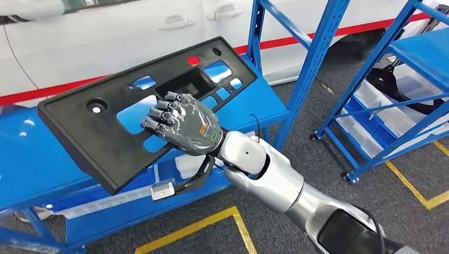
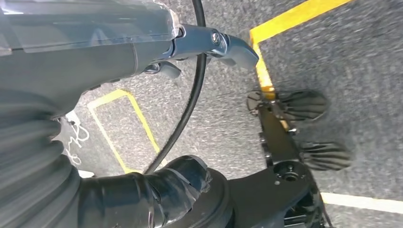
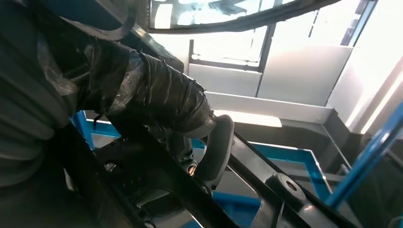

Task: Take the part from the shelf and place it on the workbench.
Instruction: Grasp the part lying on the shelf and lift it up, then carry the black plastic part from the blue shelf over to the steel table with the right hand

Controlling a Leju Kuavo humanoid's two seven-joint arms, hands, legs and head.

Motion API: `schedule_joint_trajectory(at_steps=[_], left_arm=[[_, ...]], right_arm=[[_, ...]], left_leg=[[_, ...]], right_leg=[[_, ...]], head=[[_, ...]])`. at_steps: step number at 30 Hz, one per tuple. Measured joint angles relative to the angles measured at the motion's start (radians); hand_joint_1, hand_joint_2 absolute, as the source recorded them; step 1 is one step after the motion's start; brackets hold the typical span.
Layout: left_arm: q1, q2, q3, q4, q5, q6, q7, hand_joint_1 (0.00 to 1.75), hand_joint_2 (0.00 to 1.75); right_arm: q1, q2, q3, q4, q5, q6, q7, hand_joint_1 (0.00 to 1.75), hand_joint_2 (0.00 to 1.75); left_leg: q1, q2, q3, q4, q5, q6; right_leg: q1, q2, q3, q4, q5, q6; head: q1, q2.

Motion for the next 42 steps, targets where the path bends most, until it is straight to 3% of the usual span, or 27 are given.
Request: schedule_joint_trajectory(at_steps=[1, 3, 5, 7, 9, 11, 12, 15, 16, 17, 19, 20, 21, 23, 24, 26, 27, 29, 31, 32, 33, 34, 36, 38, 39, 41, 42], left_arm=[[0.0, 0.0, 0.0, 0.0, -0.002, -0.002, -0.001, 0.0, 1.75], [-0.001, 0.0, 0.0, 0.0, -0.008, -0.005, -0.003, 0.0, 1.75], [-0.003, 0.0, 0.0, 0.0, -0.012, -0.006, -0.004, 0.0, 1.75], [-0.008, -0.001, -0.001, 0.0, -0.015, -0.007, -0.005, 0.0, 1.75], [-0.013, -0.001, -0.001, -0.001, -0.016, -0.007, -0.006, 0.0, 1.75], [-0.012, -0.001, -0.001, -0.001, -0.018, -0.008, -0.006, 0.0, 1.75], [-0.011, 0.0, -0.001, -0.001, -0.018, -0.008, -0.006, 0.0, 1.75], [-0.01, 0.001, -0.001, -0.001, -0.017, -0.009, -0.007, 0.0, 1.75], [-0.01, 0.002, -0.001, -0.001, -0.016, -0.01, -0.007, 0.0, 1.75], [-0.01, 0.002, -0.001, -0.001, -0.015, -0.011, -0.008, 0.0, 1.75], [-0.009, 0.003, -0.001, -0.001, -0.012, -0.015, -0.011, 0.0, 1.75], [-0.009, 0.004, -0.001, -0.001, -0.011, -0.019, -0.013, 0.0, 1.75], [-0.01, 0.005, -0.001, -0.001, -0.009, -0.024, -0.015, 0.0, 1.75], [-0.011, 0.01, -0.001, -0.001, -0.005, -0.032, -0.02, 0.0, 1.75], [-0.01, 0.012, -0.001, -0.002, -0.004, -0.036, -0.022, 0.0, 1.75], [-0.006, 0.015, -0.001, -0.001, -0.003, -0.04, -0.023, 0.0, 1.75], [-0.004, 0.016, -0.001, -0.001, -0.003, -0.041, -0.023, 0.0, 1.75], [-0.004, 0.017, -0.001, -0.002, 0.0, -0.043, -0.024, 0.0, 1.75], [-0.004, 0.018, -0.001, -0.002, 0.008, -0.048, -0.027, 0.0, 1.75], [-0.003, 0.018, 0.0, -0.002, 0.013, -0.052, -0.029, 0.0, 1.75], [-0.001, 0.018, 0.0, -0.002, 0.017, -0.057, -0.031, 0.0, 1.75], [0.001, 0.018, 0.0, -0.002, 0.02, -0.061, -0.032, 0.0, 1.75], [0.005, 0.016, 0.001, -0.002, 0.023, -0.068, -0.035, 0.0, 1.75], [0.006, 0.014, 0.001, -0.003, 0.023, -0.07, -0.037, 0.0, 1.75], [0.008, 0.015, 0.001, -0.004, 0.023, -0.07, -0.039, 0.0, 1.75], [0.014, 0.019, 0.001, -0.004, 0.021, -0.071, -0.041, 0.0, 1.75], [0.016, 0.021, 0.001, -0.004, 0.02, -0.07, -0.04, 0.0, 1.75]], right_arm=[[-0.001, -0.006, 0.009, -0.005, -0.005, -0.002, -0.005, 1.75, 1.75], [-0.002, -0.017, 0.026, -0.019, -0.033, -0.002, -0.021, 1.75, 1.75], [-0.002, -0.027, 0.042, -0.042, -0.07, 0.0, -0.038, 1.75, 1.75], [-0.003, -0.033, 0.053, -0.071, -0.092, 0.003, -0.047, 1.75, 1.75], [-0.007, -0.042, 0.066, -0.096, -0.101, 0.008, -0.052, 1.75, 1.75], [-0.011, -0.049, 0.078, -0.111, -0.107, 0.015, -0.055, 1.75, 1.75], [-0.012, -0.051, 0.084, -0.116, -0.109, 0.018, -0.056, 1.75, 1.75], [-0.015, -0.054, 0.097, -0.126, -0.115, 0.025, -0.055, 1.75, 1.75], [-0.015, -0.056, 0.1, -0.128, -0.116, 0.027, -0.056, 1.75, 1.75], [-0.015, -0.057, 0.105, -0.128, -0.118, 0.03, -0.056, 1.75, 1.75], [-0.016, -0.06, 0.112, -0.128, -0.127, 0.037, -0.058, 1.75, 1.75], [-0.017, -0.061, 0.116, -0.129, -0.133, 0.042, -0.059, 1.75, 1.75], [-0.019, -0.062, 0.118, -0.13, -0.14, 0.047, -0.062, 1.75, 1.75], [-0.023, -0.064, 0.122, -0.134, -0.152, 0.055, -0.07, 1.75, 1.75], [-0.026, -0.065, 0.124, -0.136, -0.156, 0.058, -0.073, 1.75, 1.75], [-0.03, -0.067, 0.129, -0.138, -0.161, 0.06, -0.077, 1.75, 1.75], [-0.031, -0.068, 0.131, -0.138, -0.161, 0.061, -0.076, 1.75, 1.75], [-0.033, -0.072, 0.135, -0.138, -0.166, 0.065, -0.077, 1.75, 1.75], [-0.037, -0.079, 0.14, -0.138, -0.177, 0.074, -0.081, 1.75, 1.75], [-0.039, -0.082, 0.143, -0.138, -0.185, 0.08, -0.085, 1.75, 1.75], [-0.041, -0.085, 0.145, -0.139, -0.194, 0.087, -0.088, 1.75, 1.75], [-0.044, -0.087, 0.148, -0.14, -0.202, 0.093, -0.091, 1.75, 1.75], [-0.053, -0.088, 0.153, -0.145, -0.215, 0.102, -0.091, 1.75, 1.75], [-0.064, -0.088, 0.158, -0.151, -0.226, 0.108, -0.089, 1.75, 1.75], [-0.068, -0.088, 0.16, -0.153, -0.23, 0.109, -0.087, 1.75, 1.75], [-0.074, -0.089, 0.164, -0.154, -0.235, 0.11, -0.085, 1.75, 1.75], [-0.077, -0.088, 0.166, -0.153, -0.237, 0.111, -0.083, 1.75, 1.75]], left_leg=[[0.0, 0.0, -0.016, 0.002, 0.011, -0.001], [0.0, -0.003, -0.048, 0.006, 0.031, -0.004], [-0.001, -0.011, -0.074, 0.01, 0.05, -0.01], [-0.002, -0.021, -0.09, 0.01, 0.069, -0.02], [0.0, -0.032, -0.093, 0.001, 0.09, -0.031], [0.001, -0.043, -0.097, -0.005, 0.1, -0.043], [0.001, -0.043, -0.106, 0.009, 0.08, -0.048], [0.008, -0.029, -0.155, 0.158, -0.055, -0.062], [0.011, -0.026, -0.167, 0.221, -0.084, -0.069], [0.015, -0.024, -0.169, 0.266, -0.09, -0.075], [0.022, -0.017, -0.125, 0.26, -0.045, -0.086], [0.026, -0.006, -0.079, 0.208, -0.025, -0.092], [0.025, 0.01, -0.026, 0.138, -0.025, -0.096], [0.018, 0.032, 0.035, 0.042, -0.053, -0.086], [0.013, 0.031, 0.04, 0.025, -0.062, -0.075], [0.012, 0.018, 0.025, 0.023, -0.05, -0.049], [0.013, 0.013, 0.016, 0.022, -0.039, -0.038], [0.013, 0.001, -0.007, 0.019, -0.013, -0.021], [0.008, -0.015, -0.039, 0.02, 0.013, -0.013], [0.004, -0.025, -0.054, 0.02, 0.025, -0.011], [-0.001, -0.035, -0.068, 0.021, 0.036, -0.01], [-0.006, -0.046, -0.082, 0.021, 0.047, -0.009], [-0.015, -0.067, -0.104, 0.021, 0.069, -0.007], [-0.016, -0.086, -0.115, 0.016, 0.091, -0.01], [-0.012, -0.094, -0.117, 0.011, 0.103, -0.015], [-0.009, -0.112, -0.118, -0.007, 0.125, -0.026], [-0.01, -0.106, -0.124, -0.009, 0.121, -0.03]], right_leg=[[-0.003, 0.0, -0.007, 0.058, -0.027, 0.004], [-0.005, 0.0, 0.022, 0.091, -0.017, 0.007], [-0.004, 0.012, 0.12, -0.011, 0.02, -0.002], [-0.002, 0.032, 0.225, -0.153, 0.015, -0.017], [0.002, 0.035, 0.26, -0.215, 0.006, -0.025], [0.0, 0.016, 0.253, -0.232, 0.029, -0.036], [-0.003, 0.006, 0.249, -0.243, 0.042, -0.044], [-0.007, -0.018, 0.217, -0.254, 0.082, -0.058], [-0.006, -0.026, 0.2, -0.25, 0.092, -0.057], [-0.007, -0.035, 0.183, -0.245, 0.101, -0.055], [-0.011, -0.053, 0.146, -0.228, 0.115, -0.048], [-0.012, -0.061, 0.128, -0.216, 0.12, -0.043], [-0.013, -0.069, 0.112, -0.202, 0.123, -0.037], [-0.009, -0.083, 0.096, -0.184, 0.13, -0.026], [-0.008, -0.091, 0.094, -0.181, 0.135, -0.02], [-0.01, -0.1, 0.093, -0.181, 0.143, -0.005], [-0.013, -0.089, 0.087, -0.172, 0.126, 0.002], [-0.015, -0.047, 0.062, -0.101, 0.039, 0.01], [-0.012, -0.017, 0.034, 0.026, -0.057, 0.01], [-0.009, -0.012, 0.03, 0.077, -0.077, 0.006], [-0.005, -0.009, 0.039, 0.101, -0.074, 0.0], [0.0, -0.006, 0.066, 0.088, -0.054, -0.011], [0.015, 0.02, 0.164, -0.035, -0.013, -0.05], [0.027, 0.049, 0.25, -0.168, -0.009, -0.081], [0.031, 0.056, 0.269, -0.203, -0.013, -0.088], [0.031, 0.038, 0.273, -0.23, 0.009, -0.09], [0.027, 0.027, 0.273, -0.246, 0.024, -0.092]], head=[[0.0, 0.0], [0.0, 0.0], [0.0, 0.0], [0.0, 0.0], [0.0, 0.0], [0.0, 0.0], [0.0, 0.0], [-0.001, 0.0], [-0.001, 0.0], [-0.001, 0.0], [-0.001, 0.0], [-0.001, 0.0], [-0.001, 0.0], [0.002, 0.0], [0.003, 0.0], [0.005, 0.0], [0.005, 0.0], [0.005, 0.0], [0.005, 0.0], [0.005, 0.0], [0.005, 0.0], [0.005, 0.0], [0.004, 0.0], [0.004, 0.0], [0.004, 0.0], [0.008, 0.0], [0.009, 0.0]])
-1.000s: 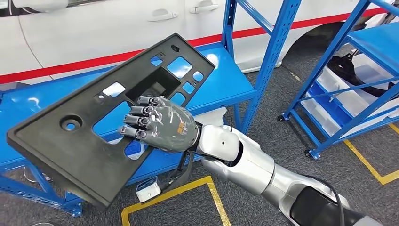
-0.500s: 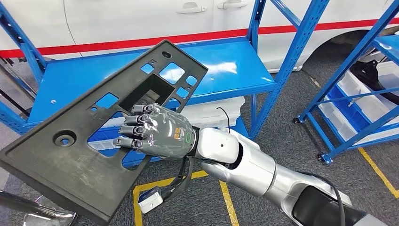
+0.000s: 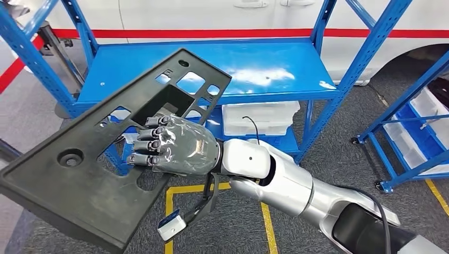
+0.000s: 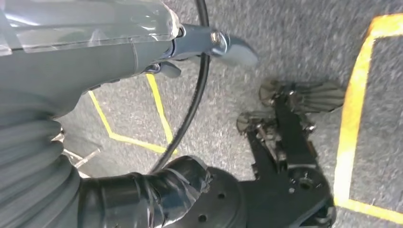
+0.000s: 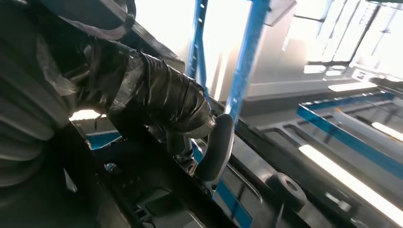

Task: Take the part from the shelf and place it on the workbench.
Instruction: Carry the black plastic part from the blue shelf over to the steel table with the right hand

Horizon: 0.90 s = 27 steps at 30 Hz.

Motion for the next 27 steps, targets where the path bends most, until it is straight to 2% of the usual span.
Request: schedule_joint_trajectory(at_steps=[1, 2, 4, 5, 6, 7, 8, 9, 10, 11, 12, 13, 14, 15, 16, 17, 18, 19, 20, 21, 22, 23, 24, 25, 26, 27], left_arm=[[0.001, 0.0, 0.0, 0.0, 0.0, 0.002, 0.003, 0.0, 1.75], [0.0, 0.0, 0.0, 0.0, 0.0, 0.004, 0.005, 0.0, 1.75], [-0.004, 0.001, 0.0, 0.0, 0.0, 0.003, 0.007, 0.0, 1.75], [-0.005, 0.002, 0.0, 0.0, 0.0, 0.001, 0.005, 0.0, 1.75], [-0.004, 0.003, 0.0, 0.0, 0.0, -0.003, 0.002, 0.0, 1.75], [-0.003, 0.004, 0.0, 0.0, 0.0, -0.007, -0.001, 0.0, 1.75], [-0.001, 0.005, 0.0, 0.0, 0.0, -0.009, -0.003, 0.0, 1.75], [-0.001, 0.005, 0.0, -0.001, 0.0, -0.011, -0.005, 0.0, 1.75], [-0.002, 0.006, 0.0, -0.002, 0.0, -0.01, -0.005, 0.0, 1.75], [-0.004, 0.007, 0.0, -0.003, 0.002, -0.007, -0.004, 0.0, 1.75], [-0.006, 0.007, 0.0, -0.005, 0.004, -0.002, -0.002, 0.0, 1.75], [-0.007, 0.007, 0.0, -0.005, 0.007, 0.004, 0.002, 0.0, 1.75], [-0.006, 0.006, 0.0, -0.005, 0.008, 0.009, 0.005, 0.0, 1.75], [-0.004, 0.005, 0.0, -0.005, 0.009, 0.01, 0.007, 0.0, 1.75], [-0.003, 0.005, 0.0, -0.005, 0.009, 0.009, 0.009, 0.0, 1.75], [-0.002, 0.005, 0.0, -0.005, 0.009, 0.007, 0.008, 0.0, 1.75], [-0.003, 0.006, 0.0, -0.005, 0.009, 0.002, 0.005, 0.0, 1.75], [-0.002, 0.007, 0.0, -0.005, 0.009, -0.005, 0.001, 0.0, 1.75], [-0.001, 0.008, 0.0, -0.005, 0.009, -0.013, -0.003, 0.0, 1.75], [0.001, 0.009, 0.0, -0.005, 0.009, -0.02, -0.007, 0.0, 1.75], [0.004, 0.01, 0.0, -0.005, 0.009, -0.025, -0.01, 0.0, 1.75], [0.006, 0.011, 0.0, -0.005, 0.009, -0.027, -0.011, 0.0, 1.75], [0.007, 0.011, 0.0, -0.005, 0.009, -0.028, -0.011, 0.0, 1.75], [0.006, 0.009, 0.0, -0.006, 0.01, -0.029, -0.011, 0.0, 1.75], [0.005, 0.009, 0.0, -0.006, 0.011, -0.028, -0.011, 0.0, 1.75], [0.004, 0.011, 0.0, -0.006, 0.013, -0.027, -0.011, 0.0, 1.75]], right_arm=[[-0.003, 0.001, 0.002, 0.0, -0.002, 0.002, 0.002, 1.75, 1.75], [-0.004, 0.003, 0.003, 0.001, -0.004, 0.005, 0.004, 1.75, 1.75], [-0.007, 0.004, 0.006, 0.001, -0.006, 0.009, 0.006, 1.75, 1.75], [-0.006, 0.004, 0.008, 0.002, -0.006, 0.01, 0.005, 1.75, 1.75], [-0.005, 0.002, 0.011, 0.002, -0.007, 0.009, 0.001, 1.75, 1.75], [-0.005, 0.001, 0.013, 0.002, -0.008, 0.008, -0.003, 1.75, 1.75], [-0.004, -0.001, 0.014, 0.002, -0.01, 0.007, -0.006, 1.75, 1.75], [-0.004, -0.002, 0.015, 0.002, -0.012, 0.007, -0.009, 1.75, 1.75], [-0.005, -0.002, 0.016, 0.002, -0.014, 0.007, -0.009, 1.75, 1.75], [-0.006, -0.002, 0.017, 0.002, -0.017, 0.007, -0.008, 1.75, 1.75], [-0.006, -0.002, 0.018, 0.001, -0.019, 0.009, -0.005, 1.75, 1.75], [-0.007, 0.001, 0.019, 0.001, -0.021, 0.012, 0.0, 1.75, 1.75], [-0.007, 0.003, 0.022, 0.002, -0.022, 0.015, 0.004, 1.75, 1.75], [-0.007, 0.005, 0.025, 0.002, -0.023, 0.018, 0.008, 1.75, 1.75], [-0.007, 0.006, 0.028, 0.003, -0.023, 0.021, 0.011, 1.75, 1.75], [-0.007, 0.006, 0.03, 0.003, -0.023, 0.022, 0.011, 1.75, 1.75], [-0.007, 0.005, 0.031, 0.004, -0.023, 0.023, 0.01, 1.75, 1.75], [-0.006, 0.003, 0.032, 0.004, -0.023, 0.022, 0.008, 1.75, 1.75], [-0.006, 0.0, 0.033, 0.004, -0.023, 0.021, 0.006, 1.75, 1.75], [-0.006, -0.002, 0.035, 0.004, -0.023, 0.02, 0.005, 1.75, 1.75], [-0.005, -0.004, 0.037, 0.004, -0.024, 0.02, 0.004, 1.75, 1.75], [-0.006, -0.006, 0.039, 0.004, -0.025, 0.019, 0.004, 1.75, 1.75], [-0.007, -0.006, 0.04, 0.004, -0.027, 0.019, 0.004, 1.75, 1.75], [-0.009, -0.006, 0.041, 0.004, -0.029, 0.019, 0.005, 1.75, 1.75], [-0.011, -0.006, 0.042, 0.004, -0.031, 0.019, 0.005, 1.75, 1.75], [-0.013, -0.006, 0.043, 0.003, -0.032, 0.019, 0.005, 1.75, 1.75]], left_leg=[[-0.002, 0.015, -0.009, 0.014, -0.024, -0.004], [-0.001, 0.037, -0.021, 0.047, -0.066, -0.009], [0.011, 0.072, -0.05, 0.167, -0.164, -0.026], [0.02, 0.079, -0.059, 0.23, -0.186, -0.037], [0.029, 0.083, -0.059, 0.274, -0.182, -0.049], [0.038, 0.087, -0.045, 0.288, -0.158, -0.063], [0.049, 0.094, -0.014, 0.268, -0.127, -0.077], [0.057, 0.111, 0.029, 0.217, -0.117, -0.094], [0.058, 0.13, 0.076, 0.154, -0.126, -0.104], [0.057, 0.145, 0.108, 0.104, -0.146, -0.103], [0.054, 0.153, 0.124, 0.073, -0.168, -0.095], [0.048, 0.149, 0.126, 0.063, -0.175, -0.078], [0.048, 0.14, 0.114, 0.066, -0.171, -0.061], [0.046, 0.132, 0.104, 0.067, -0.162, -0.048], [0.045, 0.124, 0.093, 0.066, -0.152, -0.036], [0.044, 0.117, 0.081, 0.065, -0.141, -0.026], [0.042, 0.108, 0.068, 0.065, -0.129, -0.018], [0.038, 0.098, 0.054, 0.065, -0.117, -0.013], [0.033, 0.087, 0.04, 0.066, -0.106, -0.009], [0.027, 0.076, 0.026, 0.066, -0.095, -0.007], [0.021, 0.064, 0.014, 0.066, -0.084, -0.005], [0.015, 0.052, 0.002, 0.066, -0.073, -0.004], [0.012, 0.041, -0.007, 0.066, -0.063, -0.002], [0.008, 0.031, -0.014, 0.065, -0.052, -0.003], [0.01, 0.021, -0.019, 0.061, -0.041, -0.004], [0.014, 0.012, -0.021, 0.054, -0.028, -0.008]], right_leg=[[-0.005, -0.012, -0.003, -0.016, 0.018, -0.002], [-0.011, -0.025, -0.01, -0.027, 0.034, 0.0], [-0.015, -0.048, -0.034, -0.028, 0.055, 0.009], [-0.02, -0.062, -0.05, -0.021, 0.062, 0.017], [-0.025, -0.075, -0.067, -0.012, 0.067, 0.024], [-0.032, -0.088, -0.086, 0.0, 0.072, 0.031], [-0.04, -0.101, -0.106, 0.016, 0.074, 0.039], [-0.045, -0.112, -0.125, 0.035, 0.075, 0.047], [-0.048, -0.122, -0.143, 0.056, 0.074, 0.057], [-0.047, -0.131, -0.156, 0.073, 0.072, 0.066], [-0.044, -0.14, -0.165, 0.085, 0.073, 0.074], [-0.043, -0.149, -0.169, 0.09, 0.077, 0.079], [-0.044, -0.156, -0.171, 0.091, 0.082, 0.084], [-0.048, -0.148, -0.174, 0.096, 0.075, 0.089], [-0.052, -0.128, -0.181, 0.112, 0.049, 0.093], [-0.054, -0.099, -0.19, 0.146, 0.006, 0.095], [-0.053, -0.069, -0.203, 0.198, -0.049, 0.094], [-0.049, -0.05, -0.216, 0.26, -0.098, 0.09], [-0.044, -0.041, -0.223, 0.316, -0.13, 0.084], [-0.038, -0.038, -0.22, 0.35, -0.14, 0.075], [-0.03, -0.035, -0.2, 0.351, -0.129, 0.062], [-0.02, -0.029, -0.163, 0.318, -0.103, 0.046], [-0.009, -0.013, -0.114, 0.256, -0.078, 0.025], [0.0, 0.01, -0.064, 0.184, -0.066, 0.002], [0.007, 0.03, -0.025, 0.123, -0.062, -0.011], [0.011, 0.045, -0.004, 0.082, -0.061, -0.019]], head=[[0.0, 0.0], [0.0, 0.0], [0.0, 0.0], [0.0, 0.0], [0.0, 0.0], [-0.001, 0.0], [-0.001, 0.0], [-0.001, 0.0], [-0.001, 0.0], [0.001, 0.0], [0.003, 0.0], [0.005, 0.0], [0.006, 0.0], [0.007, 0.0], [0.007, 0.0], [0.007, 0.0], [0.007, 0.0], [0.007, 0.0], [0.007, 0.0], [0.007, 0.0], [0.007, 0.0], [0.007, 0.0], [0.007, 0.0], [0.006, 0.0], [0.006, 0.0], [0.007, 0.0]])
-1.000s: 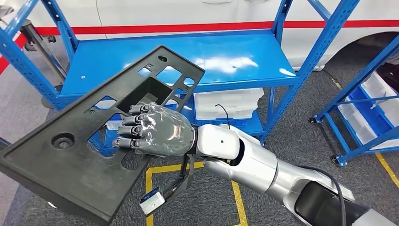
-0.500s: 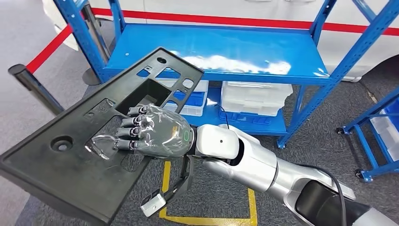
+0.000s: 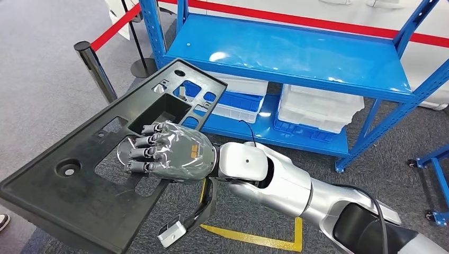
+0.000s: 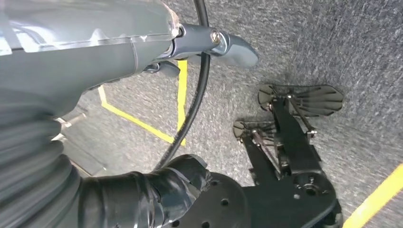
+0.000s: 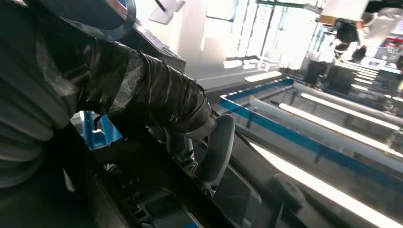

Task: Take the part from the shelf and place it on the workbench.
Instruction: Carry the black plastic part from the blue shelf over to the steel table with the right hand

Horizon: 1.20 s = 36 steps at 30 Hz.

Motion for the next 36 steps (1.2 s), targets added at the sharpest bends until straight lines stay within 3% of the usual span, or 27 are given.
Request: schedule_joint_trajectory(at_steps=[2, 3, 4, 5, 6, 8, 9, 10, 12, 13, 15, 16, 17, 19, 20, 22, 23, 24, 25, 26, 28, 30, 31, 33, 34, 35, 36], left_arm=[[0.003, 0.006, 0.0, 0.0, 0.003, 0.0, -0.001, 0.0, 1.75], [0.006, 0.007, 0.0, 0.0, 0.004, -0.003, -0.003, 0.0, 1.75], [0.009, 0.009, 0.0, 0.0, 0.004, -0.005, -0.006, 0.0, 1.75], [0.011, 0.011, 0.0, 0.0, 0.004, -0.006, -0.007, 0.0, 1.75], [0.011, 0.013, -0.001, -0.001, 0.005, -0.003, -0.008, 0.0, 1.75], [0.009, 0.015, -0.001, 0.0, 0.006, 0.003, -0.008, 0.0, 1.75], [0.008, 0.015, -0.001, 0.0, 0.007, 0.004, -0.008, 0.0, 1.75], [0.007, 0.015, -0.001, -0.001, 0.007, 0.001, -0.008, 0.0, 1.75], [0.007, 0.015, -0.001, -0.001, 0.007, -0.004, -0.009, 0.0, 1.75], [0.006, 0.015, -0.001, -0.001, 0.008, -0.004, -0.009, 0.0, 1.75], [0.002, 0.018, -0.001, -0.001, 0.012, -0.001, -0.008, 0.0, 1.75], [0.001, 0.02, -0.001, -0.001, 0.014, 0.0, -0.007, 0.0, 1.75], [0.001, 0.023, -0.001, -0.001, 0.015, 0.0, -0.007, 0.0, 1.75], [0.004, 0.025, -0.001, -0.001, 0.016, -0.003, -0.006, 0.0, 1.75], [0.006, 0.027, -0.001, -0.001, 0.016, -0.004, -0.007, 0.0, 1.75], [0.006, 0.028, -0.001, -0.001, 0.016, -0.005, -0.008, 0.0, 1.75], [0.004, 0.029, -0.002, -0.001, 0.016, -0.005, -0.009, 0.0, 1.75], [0.003, 0.029, -0.002, -0.001, 0.017, -0.005, -0.009, 0.0, 1.75], [0.003, 0.029, -0.002, -0.001, 0.017, -0.006, -0.009, 0.0, 1.75], [0.004, 0.029, -0.002, -0.001, 0.018, -0.007, -0.009, 0.0, 1.75], [0.006, 0.029, -0.002, -0.001, 0.018, -0.008, -0.011, 0.0, 1.75], [0.007, 0.03, -0.002, -0.001, 0.019, -0.008, -0.011, 0.0, 1.75], [0.007, 0.031, -0.002, -0.001, 0.021, -0.007, -0.011, 0.0, 1.75], [0.01, 0.033, -0.002, -0.001, 0.024, -0.004, -0.009, 0.0, 1.75], [0.011, 0.033, -0.002, -0.001, 0.025, -0.003, -0.008, 0.0, 1.75], [0.011, 0.033, -0.002, 0.0, 0.025, -0.002, -0.007, 0.0, 1.75], [0.011, 0.032, -0.002, 0.0, 0.026, -0.002, -0.006, 0.0, 1.75]], right_arm=[[-0.003, 0.0, 0.001, -0.001, -0.001, 0.0, 0.001, 1.75, 1.75], [-0.005, 0.0, 0.002, -0.001, -0.001, 0.0, 0.001, 1.75, 1.75], [-0.006, 0.0, 0.002, -0.002, -0.001, 0.0, 0.001, 1.75, 1.75], [-0.006, 0.0, 0.003, -0.002, -0.001, 0.0, 0.001, 1.75, 1.75], [-0.007, 0.0, 0.003, -0.002, -0.001, -0.001, 0.002, 1.75, 1.75], [-0.007, 0.001, 0.003, -0.002, -0.001, -0.001, 0.003, 1.75, 1.75], [-0.007, 0.002, 0.003, -0.001, -0.001, 0.0, 0.003, 1.75, 1.75], [-0.007, 0.002, 0.004, -0.001, -0.001, 0.0, 0.003, 1.75, 1.75], [-0.007, 0.003, 0.004, -0.001, -0.001, 0.0, 0.003, 1.75, 1.75], [-0.008, 0.003, 0.004, -0.002, -0.001, 0.0, 0.003, 1.75, 1.75], [-0.01, 0.005, 0.004, -0.002, 0.0, 0.001, 0.004, 1.75, 1.75], [-0.01, 0.007, 0.004, -0.002, 0.0, 0.001, 0.005, 1.75, 1.75], [-0.01, 0.008, 0.004, -0.002, 0.0, 0.001, 0.006, 1.75, 1.75], [-0.009, 0.008, 0.006, 0.0, 0.003, 0.002, 0.006, 1.75, 1.75], [-0.008, 0.008, 0.008, 0.001, 0.005, 0.002, 0.006, 1.75, 1.75], [-0.007, 0.005, 0.009, 0.003, 0.008, 0.002, 0.006, 1.75, 1.75], [-0.007, 0.004, 0.01, 0.004, 0.008, 0.002, 0.006, 1.75, 1.75], [-0.005, 0.003, 0.01, 0.006, 0.009, 0.002, 0.006, 1.75, 1.75], [-0.004, 0.003, 0.011, 0.007, 0.01, 0.003, 0.006, 1.75, 1.75], [-0.004, 0.003, 0.011, 0.007, 0.01, 0.003, 0.006, 1.75, 1.75], [-0.004, 0.002, 0.012, 0.008, 0.012, 0.003, 0.006, 1.75, 1.75], [-0.003, 0.002, 0.012, 0.008, 0.013, 0.002, 0.006, 1.75, 1.75], [-0.003, 0.001, 0.012, 0.008, 0.013, 0.002, 0.006, 1.75, 1.75], [-0.003, 0.003, 0.013, 0.009, 0.013, 0.002, 0.006, 1.75, 1.75], [-0.004, 0.006, 0.013, 0.01, 0.013, 0.003, 0.006, 1.75, 1.75], [-0.005, 0.008, 0.013, 0.01, 0.013, 0.003, 0.007, 1.75, 1.75], [-0.006, 0.01, 0.013, 0.011, 0.013, 0.004, 0.007, 1.75, 1.75]], left_leg=[[0.005, -0.023, -0.001, -0.026, 0.033, -0.012], [0.003, -0.024, -0.003, -0.037, 0.039, -0.016], [0.0, -0.013, -0.008, -0.036, 0.026, -0.019], [-0.003, 0.006, -0.017, -0.017, -0.009, -0.023], [-0.001, 0.033, -0.027, 0.025, -0.063, -0.026], [0.007, 0.064, -0.047, 0.149, -0.152, -0.04], [0.013, 0.07, -0.05, 0.204, -0.161, -0.048], [0.02, 0.073, -0.042, 0.237, -0.147, -0.057], [0.032, 0.087, 0.024, 0.207, -0.096, -0.074], [0.034, 0.103, 0.079, 0.146, -0.097, -0.082], [0.026, 0.126, 0.162, 0.027, -0.135, -0.072], [0.019, 0.127, 0.177, -0.005, -0.151, -0.062], [0.014, 0.12, 0.174, -0.016, -0.148, -0.045], [0.013, 0.106, 0.158, -0.022, -0.126, -0.022], [0.014, 0.101, 0.148, -0.027, -0.113, -0.011], [0.014, 0.089, 0.119, -0.029, -0.085, 0.002], [0.013, 0.08, 0.103, -0.029, -0.073, 0.005], [0.012, 0.069, 0.086, -0.029, -0.06, 0.005], [0.011, 0.058, 0.069, -0.028, -0.047, 0.005], [0.011, 0.048, 0.054, -0.028, -0.035, 0.003], [0.012, 0.027, 0.028, -0.027, -0.013, -0.003], [0.012, 0.006, 0.013, -0.031, 0.011, -0.013], [0.014, -0.004, 0.009, -0.037, 0.025, -0.018], [0.016, -0.026, 0.005, -0.055, 0.051, -0.03], [0.014, -0.021, -0.002, -0.054, 0.047, -0.035], [0.012, -0.005, -0.012, -0.037, 0.022, -0.038], [0.01, 0.02, -0.025, 0.001, -0.022, -0.04]], right_leg=[[0.002, -0.009, 0.003, -0.035, 0.018, 0.002], [0.0, -0.022, 0.001, -0.051, 0.037, 0.004], [-0.004, -0.035, -0.003, -0.069, 0.057, 0.005], [-0.01, -0.05, -0.011, -0.085, 0.077, 0.008], [-0.013, -0.063, -0.019, -0.093, 0.093, 0.012], [-0.015, -0.089, -0.051, -0.09, 0.115, 0.017], [-0.016, -0.103, -0.07, -0.083, 0.124, 0.022], [-0.018, -0.117, -0.09, -0.074, 0.132, 0.027], [-0.023, -0.144, -0.132, -0.049, 0.143, 0.04], [-0.025, -0.156, -0.152, -0.035, 0.147, 0.045], [-0.025, -0.177, -0.175, -0.012, 0.154, 0.056], [-0.025, -0.187, -0.181, -0.008, 0.161, 0.062], [-0.027, -0.197, -0.183, -0.007, 0.168, 0.069], [-0.035, -0.184, -0.191, 0.0, 0.158, 0.083], [-0.038, -0.16, -0.199, 0.022, 0.125, 0.089], [-0.042, -0.103, -0.223, 0.12, 0.02, 0.094], [-0.041, -0.089, -0.233, 0.182, -0.023, 0.094], [-0.041, -0.082, -0.235, 0.234, -0.043, 0.092], [-0.04, -0.079, -0.225, 0.26, -0.039, 0.089], [-0.04, -0.077, -0.199, 0.253, -0.014, 0.086], [-0.042, -0.053, -0.107, 0.147, 0.03, 0.079], [-0.044, -0.015, -0.019, 0.011, 0.023, 0.076], [-0.043, -0.005, 0.001, -0.026, 0.015, 0.076], [-0.043, -0.021, -0.001, -0.041, 0.029, 0.074], [-0.044, -0.036, -0.007, -0.047, 0.039, 0.069], [-0.045, -0.05, -0.014, -0.053, 0.049, 0.063], [-0.045, -0.065, -0.023, -0.058, 0.06, 0.055]], head=[[0.002, 0.0], [0.002, 0.0], [0.002, 0.0], [0.002, 0.0], [0.002, 0.0], [0.002, 0.0], [0.002, 0.0], [0.002, 0.0], [0.002, 0.0], [0.001, 0.0], [0.004, 0.0], [0.004, 0.0], [0.005, 0.0], [0.005, 0.0], [0.005, 0.0], [0.006, 0.0], [0.006, 0.0], [0.006, 0.0], [0.006, 0.0], [0.005, 0.0], [0.005, 0.0], [0.005, 0.0], [0.005, 0.0], [0.006, 0.0], [0.005, 0.0], [0.005, 0.0], [0.004, 0.0]])
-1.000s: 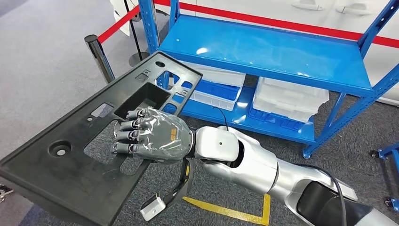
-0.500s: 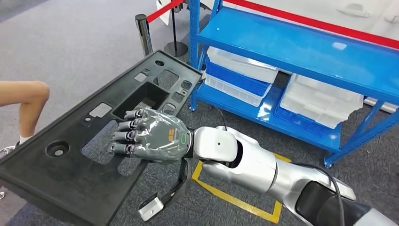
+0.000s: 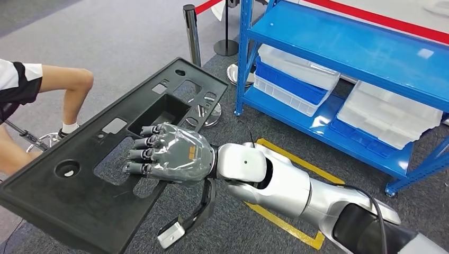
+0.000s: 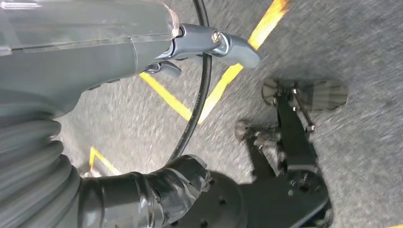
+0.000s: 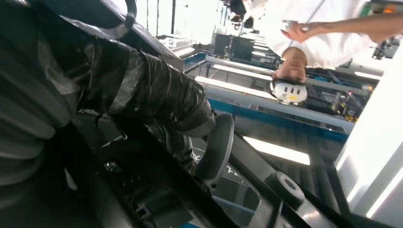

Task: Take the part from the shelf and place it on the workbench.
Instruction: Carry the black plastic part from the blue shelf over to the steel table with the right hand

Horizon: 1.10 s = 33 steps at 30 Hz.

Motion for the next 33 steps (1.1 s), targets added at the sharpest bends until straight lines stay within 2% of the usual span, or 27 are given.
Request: schedule_joint_trajectory(at_steps=[2, 3, 4, 5, 6, 7, 8, 9, 10, 11, 12, 13, 15, 16, 17, 18, 19, 20, 21, 23, 25, 26, 27, 28, 29, 31, 33], left_arm=[[-0.003, -0.001, 0.0, 0.0, 0.002, -0.001, 0.001, 0.0, 1.75], [-0.005, -0.002, 0.0, 0.0, 0.003, -0.001, 0.0, 0.0, 1.75], [-0.007, -0.002, 0.0, 0.0, 0.006, -0.002, -0.002, 0.0, 1.75], [-0.007, -0.003, 0.0, 0.0, 0.009, -0.002, -0.004, 0.0, 1.75], [-0.007, -0.003, 0.0, 0.0, 0.012, -0.003, -0.008, 0.0, 1.75], [-0.006, -0.002, 0.0, 0.0, 0.014, -0.003, -0.01, 0.0, 1.75], [-0.007, 0.0, 0.0, 0.0, 0.016, -0.003, -0.012, 0.0, 1.75], [-0.009, 0.001, 0.0, 0.0, 0.018, -0.002, -0.012, 0.0, 1.75], [-0.011, 0.003, 0.0, 0.0, 0.019, -0.002, -0.011, 0.0, 1.75], [-0.014, 0.004, 0.0, 0.0, 0.021, 0.0, -0.01, 0.0, 1.75], [-0.015, 0.004, 0.0, 0.0, 0.024, 0.003, -0.006, 0.0, 1.75], [-0.014, 0.003, 0.0, 0.0, 0.026, 0.007, -0.002, 0.0, 1.75], [-0.015, 0.001, 0.0, 0.0, 0.029, 0.015, 0.009, 0.0, 1.75], [-0.016, 0.0, 0.0, 0.0, 0.031, 0.015, 0.012, 0.0, 1.75], [-0.018, -0.001, 0.0, 0.0, 0.031, 0.013, 0.012, 0.0, 1.75], [-0.018, -0.003, 0.0, 0.0, 0.031, 0.009, 0.01, 0.0, 1.75], [-0.017, -0.004, 0.0, 0.0, 0.031, 0.004, 0.008, 0.0, 1.75], [-0.014, -0.005, 0.0, 0.0, 0.031, 0.0, 0.005, 0.0, 1.75], [-0.012, -0.005, 0.0, 0.0, 0.031, -0.003, 0.002, 0.0, 1.75], [-0.008, -0.005, 0.0, 0.0, 0.032, -0.006, -0.002, 0.0, 1.75], [-0.008, -0.005, 0.0, 0.0, 0.033, -0.003, -0.001, 0.0, 1.75], [-0.008, -0.005, 0.0, 0.0, 0.034, 0.0, 0.002, 0.0, 1.75], [-0.008, -0.005, 0.0, 0.0, 0.035, 0.004, 0.006, 0.0, 1.75], [-0.006, -0.006, 0.0, 0.0, 0.036, 0.005, 0.009, 0.0, 1.75], [-0.005, -0.006, 0.0, 0.0, 0.037, 0.002, 0.011, 0.0, 1.75], [-0.006, -0.006, 0.0, 0.0, 0.04, -0.002, 0.01, 0.0, 1.75], [-0.007, -0.007, 0.0, 0.0, 0.044, -0.003, 0.008, 0.0, 1.75]], right_arm=[[-0.002, 0.001, 0.0, 0.001, 0.0, 0.003, 0.002, 1.75, 1.75], [-0.002, 0.001, 0.001, 0.002, 0.0, 0.005, 0.004, 1.75, 1.75], [-0.002, 0.001, 0.001, 0.003, 0.0, 0.006, 0.007, 1.75, 1.75], [-0.002, 0.001, 0.002, 0.004, 0.0, 0.007, 0.01, 1.75, 1.75], [-0.002, 0.001, 0.003, 0.004, 0.0, 0.008, 0.012, 1.75, 1.75], [-0.002, 0.001, 0.003, 0.004, 0.001, 0.008, 0.013, 1.75, 1.75], [-0.002, 0.001, 0.004, 0.004, 0.002, 0.008, 0.014, 1.75, 1.75], [-0.003, 0.001, 0.004, 0.004, 0.003, 0.009, 0.014, 1.75, 1.75], [-0.004, 0.001, 0.004, 0.004, 0.003, 0.01, 0.015, 1.75, 1.75], [-0.005, 0.002, 0.004, 0.004, 0.004, 0.012, 0.016, 1.75, 1.75], [-0.007, 0.004, 0.004, 0.004, 0.004, 0.016, 0.017, 1.75, 1.75], [-0.008, 0.006, 0.004, 0.004, 0.004, 0.021, 0.02, 1.75, 1.75], [-0.012, 0.012, 0.004, 0.005, 0.006, 0.032, 0.029, 1.75, 1.75], [-0.013, 0.014, 0.004, 0.006, 0.007, 0.036, 0.033, 1.75, 1.75], [-0.013, 0.015, 0.004, 0.007, 0.008, 0.039, 0.034, 1.75, 1.75], [-0.013, 0.014, 0.004, 0.009, 0.009, 0.04, 0.034, 1.75, 1.75], [-0.011, 0.013, 0.005, 0.011, 0.01, 0.041, 0.033, 1.75, 1.75], [-0.011, 0.012, 0.005, 0.012, 0.011, 0.04, 0.032, 1.75, 1.75], [-0.011, 0.011, 0.005, 0.012, 0.012, 0.039, 0.031, 1.75, 1.75], [-0.012, 0.006, 0.005, 0.012, 0.012, 0.038, 0.028, 1.75, 1.75], [-0.013, 0.003, 0.005, 0.012, 0.012, 0.038, 0.028, 1.75, 1.75], [-0.013, 0.003, 0.005, 0.012, 0.012, 0.039, 0.03, 1.75, 1.75], [-0.013, 0.005, 0.005, 0.012, 0.012, 0.04, 0.032, 1.75, 1.75], [-0.014, 0.009, 0.005, 0.012, 0.012, 0.041, 0.033, 1.75, 1.75], [-0.016, 0.012, 0.005, 0.012, 0.012, 0.042, 0.034, 1.75, 1.75], [-0.019, 0.014, 0.005, 0.012, 0.012, 0.042, 0.031, 1.75, 1.75], [-0.019, 0.014, 0.005, 0.012, 0.012, 0.042, 0.029, 1.75, 1.75]], left_leg=[[-0.001, 0.044, -0.026, 0.131, -0.104, -0.001], [0.0, 0.051, -0.034, 0.196, -0.129, -0.001], [0.0, 0.054, -0.032, 0.241, -0.125, 0.0], [-0.001, 0.056, -0.017, 0.257, -0.099, 0.003], [-0.004, 0.06, 0.013, 0.242, -0.067, 0.008], [-0.009, 0.076, 0.059, 0.195, -0.052, 0.017], [-0.017, 0.1, 0.117, 0.123, -0.061, 0.028], [-0.026, 0.121, 0.17, 0.049, -0.085, 0.037], [-0.033, 0.135, 0.206, -0.009, -0.11, 0.044], [-0.039, 0.136, 0.224, -0.045, -0.123, 0.049], [-0.039, 0.124, 0.225, -0.061, -0.121, 0.054], [-0.038, 0.114, 0.223, -0.068, -0.11, 0.058], [-0.031, 0.095, 0.216, -0.082, -0.087, 0.069], [-0.028, 0.086, 0.209, -0.082, -0.077, 0.072], [-0.027, 0.076, 0.198, -0.08, -0.07, 0.075], [-0.026, 0.064, 0.187, -0.077, -0.064, 0.075], [-0.025, 0.051, 0.177, -0.072, -0.059, 0.073], [-0.023, 0.037, 0.167, -0.065, -0.056, 0.071], [-0.022, 0.025, 0.159, -0.058, -0.054, 0.069], [-0.018, 0.001, 0.143, -0.04, -0.053, 0.062], [-0.016, -0.019, 0.124, -0.028, -0.047, 0.05], [-0.014, -0.029, 0.115, -0.027, -0.042, 0.041], [-0.012, -0.039, 0.11, -0.027, -0.037, 0.034], [-0.01, -0.039, 0.105, -0.026, -0.036, 0.027], [-0.01, -0.026, 0.098, -0.015, -0.044, 0.022], [-0.008, 0.02, 0.062, 0.067, -0.096, 0.014], [-0.004, 0.047, 0.008, 0.196, -0.158, 0.005]], right_leg=[[0.01, -0.025, -0.026, 0.005, 0.019, -0.009], [0.014, -0.039, -0.042, 0.009, 0.027, -0.011], [0.018, -0.052, -0.057, 0.014, 0.033, -0.012], [0.022, -0.065, -0.072, 0.018, 0.04, -0.013], [0.027, -0.077, -0.086, 0.022, 0.046, -0.013], [0.031, -0.088, -0.097, 0.025, 0.053, -0.014], [0.035, -0.099, -0.104, 0.027, 0.058, -0.013], [0.037, -0.111, -0.108, 0.029, 0.063, -0.011], [0.036, -0.124, -0.109, 0.029, 0.067, -0.008], [0.035, -0.137, -0.11, 0.028, 0.072, -0.004], [0.033, -0.148, -0.11, 0.027, 0.077, 0.001], [0.03, -0.141, -0.111, 0.03, 0.075, 0.007], [0.022, -0.086, -0.131, 0.08, 0.032, 0.019], [0.017, -0.05, -0.151, 0.134, -0.006, 0.026], [0.013, -0.028, -0.176, 0.199, -0.045, 0.031], [0.011, -0.019, -0.196, 0.259, -0.073, 0.035], [0.008, -0.016, -0.202, 0.291, -0.083, 0.038], [0.006, -0.015, -0.19, 0.287, -0.074, 0.041], [0.003, -0.011, -0.159, 0.244, -0.05, 0.043], [-0.002, 0.024, -0.083, 0.115, -0.005, 0.044], [-0.005, 0.057, -0.052, 0.048, 0.006, 0.04], [-0.002, 0.058, -0.053, 0.044, 0.005, 0.036], [-0.002, 0.048, -0.055, 0.04, 0.009, 0.03], [-0.002, 0.037, -0.055, 0.035, 0.014, 0.023], [-0.003, 0.026, -0.053, 0.029, 0.019, 0.016], [-0.003, 0.0, -0.051, 0.019, 0.028, 0.005], [0.0, -0.026, -0.055, 0.019, 0.03, 0.002]], head=[[0.0, 0.0], [-0.001, 0.0], [0.0, 0.0], [0.0, 0.0], [0.0, 0.0], [0.0, 0.0], [0.0, 0.0], [0.0, 0.0], [0.0, 0.0], [0.0, 0.0], [0.0, 0.0], [0.0, 0.0], [0.0, 0.0], [0.0, 0.0], [0.0, 0.0], [0.0, 0.0], [0.0, 0.0], [0.0, 0.0], [0.0, 0.0], [0.0, 0.0], [0.0, 0.0], [0.0, 0.0], [0.0, 0.0], [0.0, 0.0], [0.0, 0.0], [0.0, 0.0], [-0.001, 0.0]])
